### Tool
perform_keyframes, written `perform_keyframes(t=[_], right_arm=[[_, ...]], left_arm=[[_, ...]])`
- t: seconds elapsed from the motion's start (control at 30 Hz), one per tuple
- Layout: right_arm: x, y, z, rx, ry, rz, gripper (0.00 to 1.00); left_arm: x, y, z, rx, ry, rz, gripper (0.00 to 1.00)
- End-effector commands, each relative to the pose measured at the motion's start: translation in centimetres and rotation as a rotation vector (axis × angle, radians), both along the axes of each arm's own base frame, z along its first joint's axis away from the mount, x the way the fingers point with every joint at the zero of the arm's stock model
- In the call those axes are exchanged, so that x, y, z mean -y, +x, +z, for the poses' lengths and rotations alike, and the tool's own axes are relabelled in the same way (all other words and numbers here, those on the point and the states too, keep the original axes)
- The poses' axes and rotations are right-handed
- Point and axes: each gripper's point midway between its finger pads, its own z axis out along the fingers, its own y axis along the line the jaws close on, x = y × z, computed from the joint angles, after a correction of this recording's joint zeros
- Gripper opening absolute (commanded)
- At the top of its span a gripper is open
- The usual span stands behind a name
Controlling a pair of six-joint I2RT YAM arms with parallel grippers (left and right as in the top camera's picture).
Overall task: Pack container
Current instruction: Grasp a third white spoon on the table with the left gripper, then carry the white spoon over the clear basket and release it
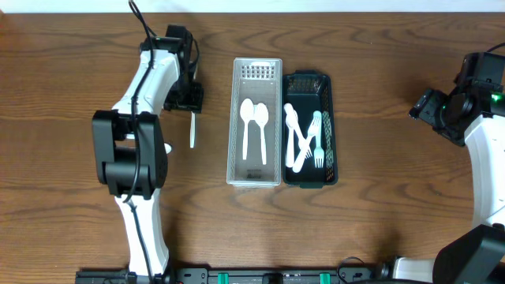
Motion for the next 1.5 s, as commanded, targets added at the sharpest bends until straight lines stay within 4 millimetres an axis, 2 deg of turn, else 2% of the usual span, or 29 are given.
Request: perform_keyframes(t=[0.0,0.17,0.37,0.47,0.6,0.8,0.83,0.9,1.0,1.07,1.2,1.33,1.47], right_arm=[[0.3,0.0,-0.1,-0.003,-0.003,0.001,0.83],[0.3,0.2,-0.1,0.004,-0.005,0.001,0.83],[0.3,0.2,0.0,0.005,-0.006,0.0,0.83],[0.3,0.2,0.0,0.005,-0.006,0.0,0.84],[0.3,0.2,0.0,0.005,-0.006,0.0,0.84],[0.3,0.2,-0.1,0.004,-0.005,0.001,0.83],[0.3,0.2,-0.1,0.004,-0.005,0.001,0.83],[0.3,0.2,-0.1,0.005,-0.005,0.001,0.83],[0.3,0.2,0.0,0.005,-0.005,0.001,0.83],[0.3,0.2,0.0,0.006,-0.006,0.001,0.83],[0.3,0.3,0.0,0.008,-0.005,0.0,0.83],[0.3,0.2,0.0,0.007,-0.005,0.0,0.83],[0.3,0.2,0.0,0.007,-0.005,0.0,0.82]], left_arm=[[0.9,-0.4,-1.2,-0.031,-0.026,-0.015,0.65],[1.5,0.0,-1.4,-0.018,-0.027,-0.027,0.65],[1.5,-0.3,-3.1,-0.05,-0.024,-0.027,0.65],[1.5,-0.4,-3.5,-0.062,-0.022,-0.027,0.61],[1.5,-0.3,-3.6,-0.058,-0.022,-0.027,0.48],[1.4,-0.9,-3.5,-0.082,-0.02,-0.027,0.11],[1.4,-1.1,-3.5,-0.09,-0.019,-0.027,0.06],[1.3,-1.6,-3.1,-0.112,-0.016,-0.026,0.06],[1.3,-2.1,-1.6,-0.136,-0.013,-0.025,0.06],[1.4,-2.1,0.3,-0.13,-0.012,-0.006,0.06],[2.4,-2.1,5.8,-0.074,-0.015,0.058,0.06],[5.5,-3.2,11.2,0.014,-0.033,0.032,0.06],[10.7,-5.0,14.5,0.102,-0.065,-0.048,0.06]])
